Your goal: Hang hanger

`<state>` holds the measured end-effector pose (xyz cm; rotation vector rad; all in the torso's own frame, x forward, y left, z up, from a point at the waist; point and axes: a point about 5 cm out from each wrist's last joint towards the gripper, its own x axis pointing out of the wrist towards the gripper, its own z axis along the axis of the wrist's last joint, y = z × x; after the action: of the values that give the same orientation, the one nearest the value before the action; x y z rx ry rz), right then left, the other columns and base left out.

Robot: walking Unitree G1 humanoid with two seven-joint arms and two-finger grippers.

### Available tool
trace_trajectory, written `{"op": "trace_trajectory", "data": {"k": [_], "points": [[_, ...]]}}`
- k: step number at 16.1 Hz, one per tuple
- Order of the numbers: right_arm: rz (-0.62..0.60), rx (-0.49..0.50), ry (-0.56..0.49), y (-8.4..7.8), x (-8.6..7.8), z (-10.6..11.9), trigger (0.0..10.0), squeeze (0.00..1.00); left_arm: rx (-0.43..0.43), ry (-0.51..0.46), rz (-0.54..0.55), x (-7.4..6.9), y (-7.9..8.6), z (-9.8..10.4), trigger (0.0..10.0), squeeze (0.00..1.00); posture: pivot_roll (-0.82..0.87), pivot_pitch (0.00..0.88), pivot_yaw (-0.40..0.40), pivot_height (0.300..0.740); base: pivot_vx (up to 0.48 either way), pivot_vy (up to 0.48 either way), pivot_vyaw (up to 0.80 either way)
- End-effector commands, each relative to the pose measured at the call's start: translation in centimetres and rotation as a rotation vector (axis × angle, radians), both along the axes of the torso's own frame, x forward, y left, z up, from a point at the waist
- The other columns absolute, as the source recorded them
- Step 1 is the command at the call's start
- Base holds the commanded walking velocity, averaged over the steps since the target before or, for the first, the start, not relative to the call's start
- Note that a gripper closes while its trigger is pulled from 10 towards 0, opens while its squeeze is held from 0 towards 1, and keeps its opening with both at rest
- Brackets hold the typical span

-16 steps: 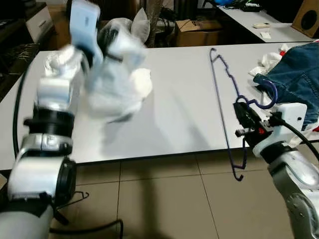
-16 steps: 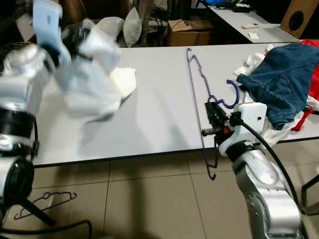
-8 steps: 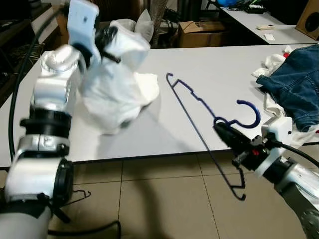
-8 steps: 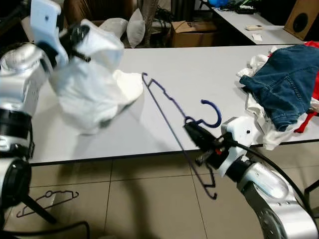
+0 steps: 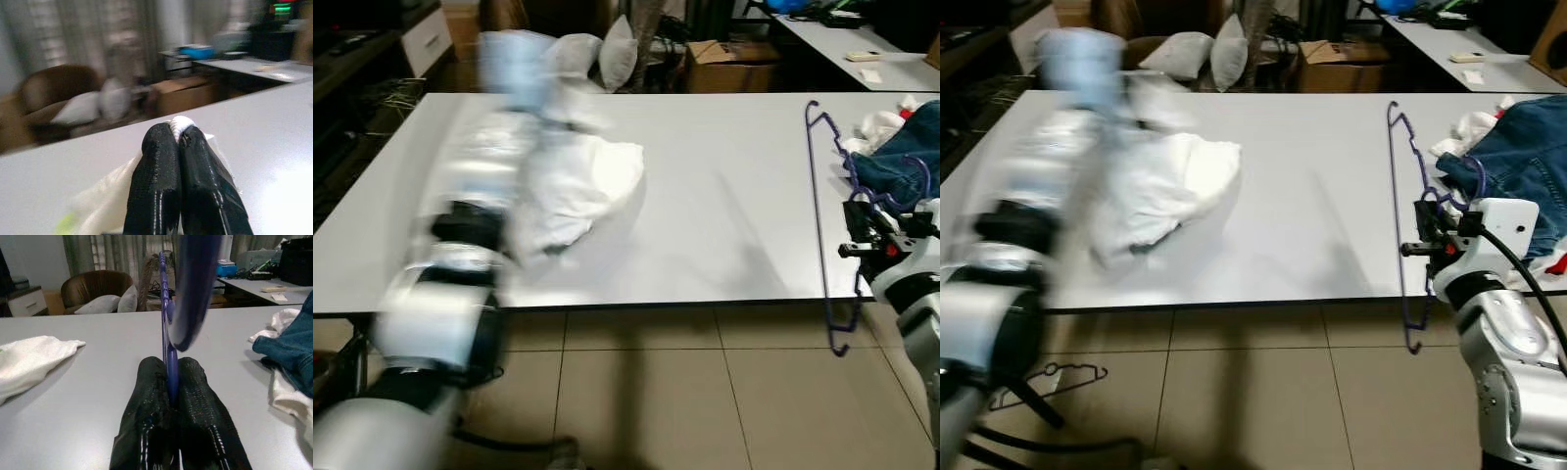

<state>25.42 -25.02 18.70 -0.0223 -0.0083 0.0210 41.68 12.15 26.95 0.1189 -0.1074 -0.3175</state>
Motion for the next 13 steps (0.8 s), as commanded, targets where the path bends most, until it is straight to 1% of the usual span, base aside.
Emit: {"op": "trace_trajectory", "data": {"k": [1, 2, 3, 4, 5, 7, 9, 10, 11, 12, 13], "points": [[-0.030, -0.020, -0.012, -0.4, -0.6, 0.2, 10.0, 0.00, -0.006, 0.037, -0.087, -0.2, -2.0, -1.1, 0.0, 0.00, -0.04, 0.000, 0.057, 0.740, 0.000, 0.000, 0.00], [-0.024, -0.023, -0.007, -0.2, -1.0, 0.0, 10.0, 0.00, -0.016, 0.104, -0.192, -0.7, -4.6, -3.1, 0.0, 0.00, -0.04, 0.000, 0.057, 0.740, 0.000, 0.000, 0.00], [-0.016, -0.023, -0.004, 0.1, -1.2, -0.1, 10.0, 0.00, -0.014, 0.147, -0.234, -1.1, -5.6, -4.3, 10.0, 0.00, -0.05, 0.000, 0.074, 0.740, 0.000, 0.000, 0.00], [0.000, -0.023, 0.001, 0.5, -1.4, -0.3, 10.0, 0.00, -0.011, 0.191, -0.292, -1.7, -6.6, -5.8, 10.0, 1.00, -0.06, 0.000, 0.082, 0.740, 0.000, 0.000, 0.00], [0.029, -0.025, 0.011, 1.1, -1.7, -0.5, 10.0, 0.00, -0.019, 0.223, -0.308, -2.1, -6.8, -6.9, 10.0, 1.00, -0.06, 0.000, 0.083, 0.740, 0.000, 0.000, 0.00], [0.050, -0.021, 0.024, 1.6, -1.8, -0.8, 10.0, 0.00, -0.007, 0.240, -0.302, -2.2, -6.2, -7.6, 10.0, 1.00, -0.05, 0.000, 0.072, 0.740, 0.000, 0.000, 0.00], [0.065, -0.028, 0.031, 1.7, -1.6, -0.9, 10.0, 0.00, 0.047, 0.248, -0.354, -2.5, -6.0, -8.0, 10.0, 1.00, -0.05, 0.000, 0.064, 0.740, 0.000, 0.000, 0.00], [0.072, -0.032, 0.030, 1.7, -1.4, -0.7, 10.0, 0.00, 0.098, 0.252, -0.424, -3.1, -5.9, -8.2, 10.0, 1.00, -0.04, 0.000, 0.051, 0.740, 0.000, 0.000, 0.00], [0.072, -0.034, 0.027, 1.6, -1.2, -0.6, 10.0, 0.00, 0.138, 0.248, -0.445, -3.4, -5.5, -8.4, 10.0, 1.00, -0.04, 0.000, 0.047, 0.740, 0.000, 0.000, 0.00], [0.073, -0.040, 0.026, 1.4, -1.2, -0.4, 10.0, 0.00, 0.170, 0.236, -0.423, -3.4, -4.4, -8.4, 10.0, 1.00, -0.04, 0.000, 0.045, 0.740, 0.000, 0.000, 0.00], [0.075, -0.050, 0.033, 1.1, -1.2, -0.4, 10.0, 0.00, 0.200, 0.215, -0.358, -3.1, -2.9, -8.3, 10.0, 1.00, -0.04, 0.000, 0.046, 0.740, 0.000, 0.000, 0.00]]}}
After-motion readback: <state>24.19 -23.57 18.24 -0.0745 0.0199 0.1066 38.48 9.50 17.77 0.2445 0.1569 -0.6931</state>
